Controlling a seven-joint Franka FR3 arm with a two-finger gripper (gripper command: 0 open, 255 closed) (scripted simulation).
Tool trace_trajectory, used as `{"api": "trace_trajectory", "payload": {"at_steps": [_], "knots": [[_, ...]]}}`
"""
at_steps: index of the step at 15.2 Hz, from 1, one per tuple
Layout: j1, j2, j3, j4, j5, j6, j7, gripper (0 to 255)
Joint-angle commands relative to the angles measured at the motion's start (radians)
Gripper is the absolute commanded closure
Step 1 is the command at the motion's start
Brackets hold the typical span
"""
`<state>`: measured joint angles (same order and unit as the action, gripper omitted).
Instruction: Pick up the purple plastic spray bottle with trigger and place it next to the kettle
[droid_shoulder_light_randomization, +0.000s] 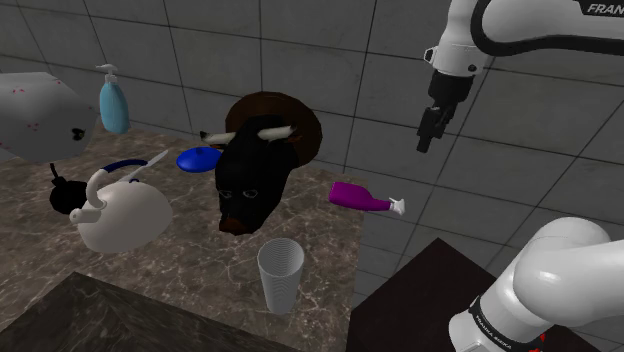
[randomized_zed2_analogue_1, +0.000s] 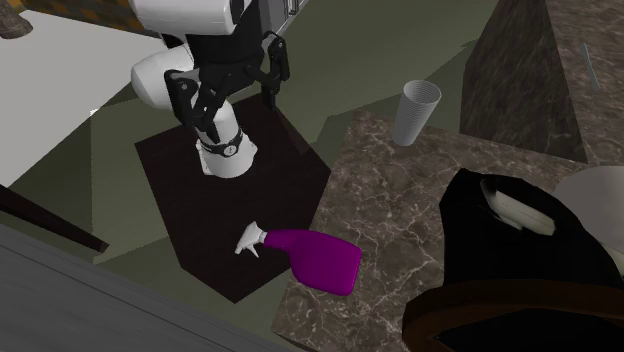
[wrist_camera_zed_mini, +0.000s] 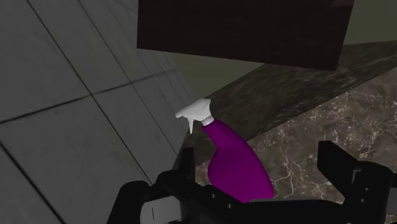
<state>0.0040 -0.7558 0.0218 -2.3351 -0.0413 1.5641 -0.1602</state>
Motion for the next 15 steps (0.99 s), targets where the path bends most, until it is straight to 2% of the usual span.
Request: {"api": "trace_trajectory", "payload": {"at_steps": [1,8,15], "knots": [[0.0,0.0,0.0,0.0,0.0,0.0,0.0,0],[0.026,-0.016,-0.003,-0.258,-0.03,0.324,-0.056,0],[0.039,0.092,-0.008,-0.442,-0.075,0.699,-0.099,0]]}}
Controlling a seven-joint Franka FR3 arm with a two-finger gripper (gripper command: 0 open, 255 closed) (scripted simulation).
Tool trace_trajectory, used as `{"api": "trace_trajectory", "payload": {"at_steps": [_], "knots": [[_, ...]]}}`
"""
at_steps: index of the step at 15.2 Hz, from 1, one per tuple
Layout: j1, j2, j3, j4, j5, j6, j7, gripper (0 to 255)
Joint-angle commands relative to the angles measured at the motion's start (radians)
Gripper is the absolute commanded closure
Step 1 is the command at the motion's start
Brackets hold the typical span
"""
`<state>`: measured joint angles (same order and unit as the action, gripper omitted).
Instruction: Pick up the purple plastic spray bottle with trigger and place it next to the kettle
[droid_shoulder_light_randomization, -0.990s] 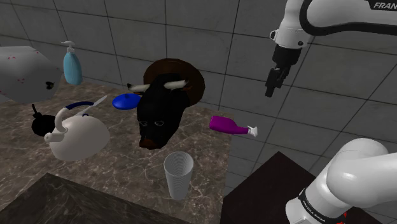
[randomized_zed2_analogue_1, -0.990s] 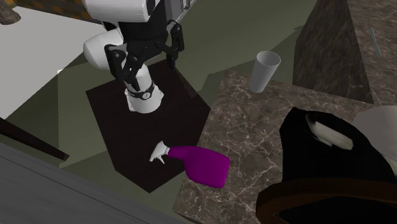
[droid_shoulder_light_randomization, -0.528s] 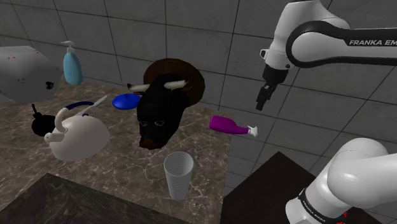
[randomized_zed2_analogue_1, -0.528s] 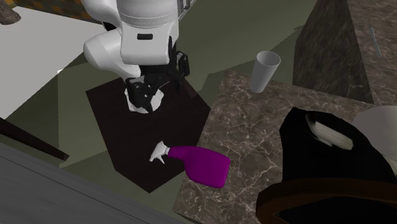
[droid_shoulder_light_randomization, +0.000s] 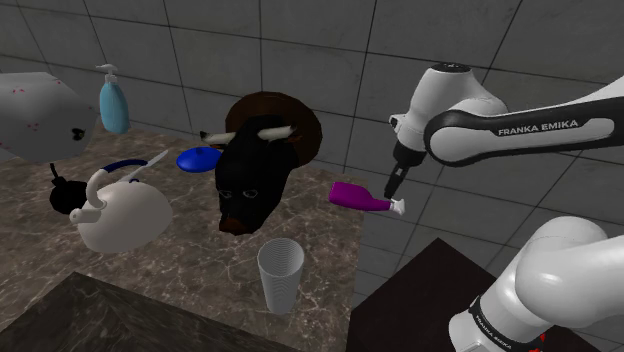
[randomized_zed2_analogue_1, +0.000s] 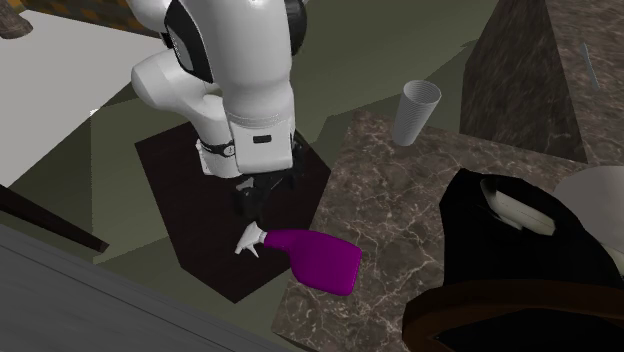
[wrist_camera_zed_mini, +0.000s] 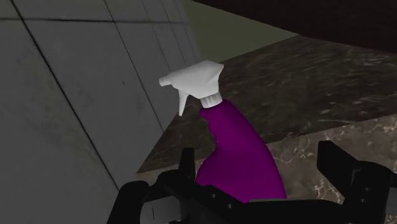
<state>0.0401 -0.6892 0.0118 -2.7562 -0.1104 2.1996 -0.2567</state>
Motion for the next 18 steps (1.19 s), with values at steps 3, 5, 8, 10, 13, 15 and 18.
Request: {"api": "trace_trajectory", "payload": {"at_steps": [3,5,8,10,13,15,18], "knots": [[-0.002,0.12,0.004,-0.071,-0.037,0.244,-0.012,0],[-0.011,0.2,0.009,-0.091,-0.064,0.369,-0.013,0],[-0.02,0.241,0.011,-0.097,-0.075,0.418,-0.007,0],[-0.029,0.277,0.013,-0.1,-0.086,0.457,0.0,0],[-0.047,0.344,0.02,-0.102,-0.108,0.527,0.015,0],[-0.047,0.344,0.02,-0.102,-0.108,0.526,0.015,0],[-0.048,0.344,0.021,-0.102,-0.108,0.527,0.015,0]]}}
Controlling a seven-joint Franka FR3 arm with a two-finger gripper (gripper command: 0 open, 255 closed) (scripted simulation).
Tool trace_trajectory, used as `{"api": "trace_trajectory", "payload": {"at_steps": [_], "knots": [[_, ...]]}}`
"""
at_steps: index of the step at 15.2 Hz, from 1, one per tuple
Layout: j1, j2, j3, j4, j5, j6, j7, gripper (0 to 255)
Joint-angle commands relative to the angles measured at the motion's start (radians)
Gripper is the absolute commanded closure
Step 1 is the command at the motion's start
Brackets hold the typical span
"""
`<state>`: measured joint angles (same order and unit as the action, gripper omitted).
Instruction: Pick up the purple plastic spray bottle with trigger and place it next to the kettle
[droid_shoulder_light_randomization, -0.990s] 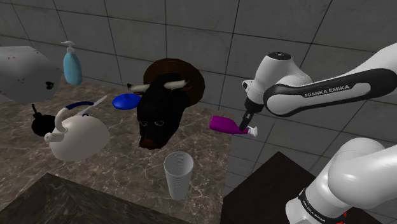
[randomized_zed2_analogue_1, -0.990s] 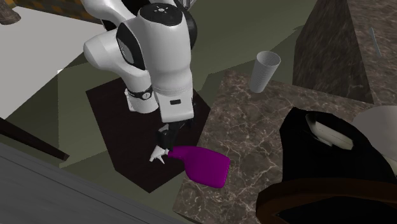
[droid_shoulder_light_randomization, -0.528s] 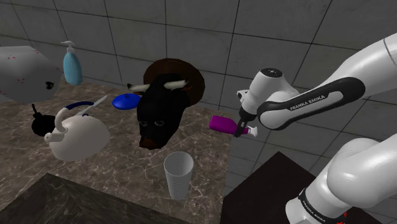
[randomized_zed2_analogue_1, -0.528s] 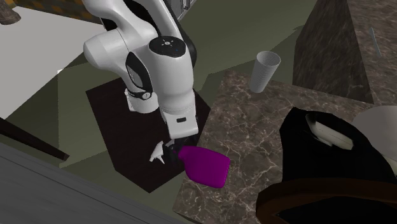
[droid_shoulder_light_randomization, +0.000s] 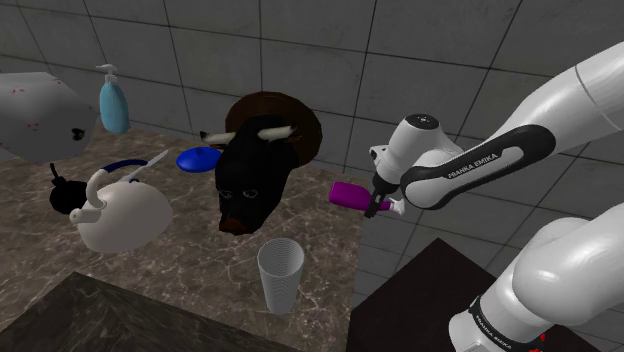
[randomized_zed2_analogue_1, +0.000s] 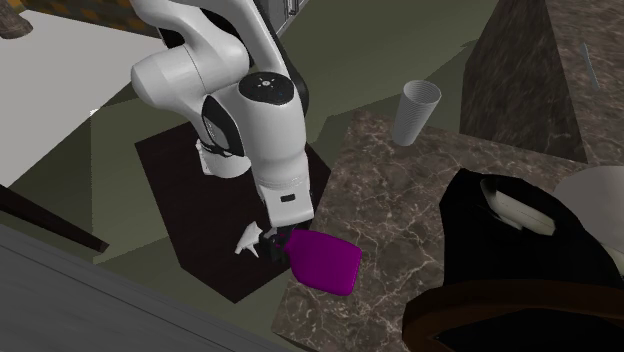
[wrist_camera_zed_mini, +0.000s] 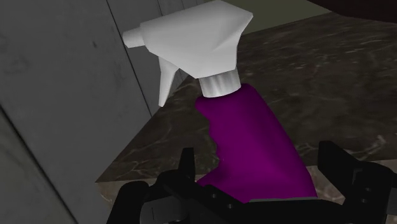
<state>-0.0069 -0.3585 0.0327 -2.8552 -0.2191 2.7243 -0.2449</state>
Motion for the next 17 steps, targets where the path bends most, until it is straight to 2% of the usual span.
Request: {"api": "trace_trajectory", "payload": {"at_steps": [1,3,4,12,17], "knots": [[-0.001,0.013,0.0,-0.003,0.001,0.002,0.003,0],[-0.001,0.013,0.0,-0.003,0.001,0.002,0.003,0],[-0.002,0.01,0.0,-0.008,0.001,0.003,0.002,255],[-0.007,0.034,0.004,0.003,-0.006,0.017,0.008,255],[0.015,-0.047,-0.009,0.013,0.026,-0.075,-0.02,255]]}}
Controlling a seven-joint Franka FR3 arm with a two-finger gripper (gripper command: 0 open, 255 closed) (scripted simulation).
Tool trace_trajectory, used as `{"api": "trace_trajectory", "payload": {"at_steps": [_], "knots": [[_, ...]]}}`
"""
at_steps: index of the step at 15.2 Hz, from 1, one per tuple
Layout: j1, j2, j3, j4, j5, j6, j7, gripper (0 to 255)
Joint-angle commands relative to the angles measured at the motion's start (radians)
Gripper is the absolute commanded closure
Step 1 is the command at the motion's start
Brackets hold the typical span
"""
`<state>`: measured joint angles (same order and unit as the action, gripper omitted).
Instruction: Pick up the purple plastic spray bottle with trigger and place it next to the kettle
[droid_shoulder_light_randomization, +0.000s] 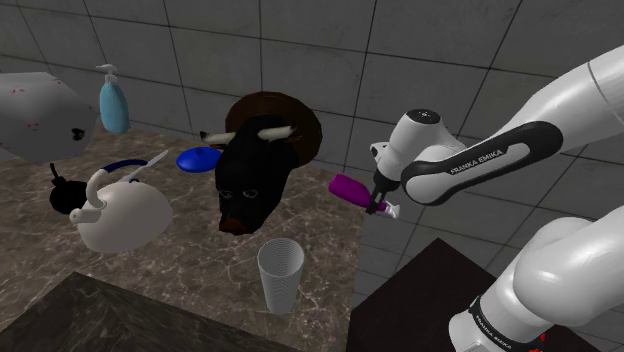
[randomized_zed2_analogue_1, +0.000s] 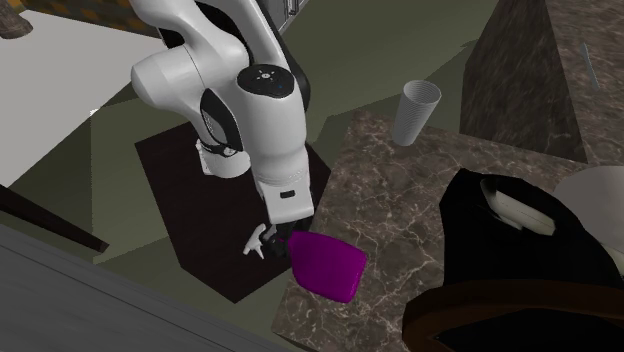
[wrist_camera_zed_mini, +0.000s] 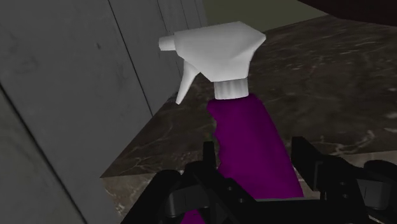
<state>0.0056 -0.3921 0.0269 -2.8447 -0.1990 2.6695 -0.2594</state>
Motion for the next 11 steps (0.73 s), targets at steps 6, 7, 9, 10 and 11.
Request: {"api": "trace_trajectory", "payload": {"at_steps": [6,7,9,10,11], "knots": [[0.02,-0.091,-0.013,0.037,0.03,-0.131,-0.029,255],[0.023,-0.102,-0.014,0.043,0.033,-0.149,-0.033,255],[0.027,-0.124,-0.016,0.057,0.039,-0.184,-0.039,255],[0.028,-0.134,-0.017,0.064,0.042,-0.202,-0.042,255],[0.03,-0.144,-0.018,0.072,0.044,-0.219,-0.045,255]]}}
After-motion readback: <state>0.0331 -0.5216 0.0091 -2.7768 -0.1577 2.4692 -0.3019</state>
